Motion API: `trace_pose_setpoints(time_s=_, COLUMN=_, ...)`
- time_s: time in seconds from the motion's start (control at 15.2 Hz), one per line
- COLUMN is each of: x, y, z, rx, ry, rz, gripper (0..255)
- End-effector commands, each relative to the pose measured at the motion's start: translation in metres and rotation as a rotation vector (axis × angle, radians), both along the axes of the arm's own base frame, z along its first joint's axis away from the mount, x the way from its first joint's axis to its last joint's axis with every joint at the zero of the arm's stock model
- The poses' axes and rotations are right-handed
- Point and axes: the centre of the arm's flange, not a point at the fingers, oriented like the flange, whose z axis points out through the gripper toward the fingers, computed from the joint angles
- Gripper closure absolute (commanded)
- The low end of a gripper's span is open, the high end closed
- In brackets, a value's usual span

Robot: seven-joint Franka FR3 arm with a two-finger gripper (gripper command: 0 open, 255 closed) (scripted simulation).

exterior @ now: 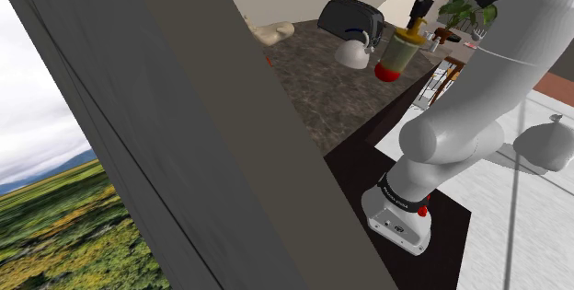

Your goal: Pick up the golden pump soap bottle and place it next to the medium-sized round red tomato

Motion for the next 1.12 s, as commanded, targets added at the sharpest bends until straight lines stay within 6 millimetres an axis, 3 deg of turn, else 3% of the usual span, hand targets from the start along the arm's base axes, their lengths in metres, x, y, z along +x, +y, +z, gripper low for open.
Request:
trace_pose_setpoints(time_s=0.0, x=0.001, y=-0.001, z=-0.011, rx=-0.001, ry=-0.001, rz=0.000, gripper=255)
trace_pose_setpoints(time_s=1.06, x=0.001, y=-0.001, z=-0.096, rx=-0.001, ry=-0.001, rz=0.000, gripper=255)
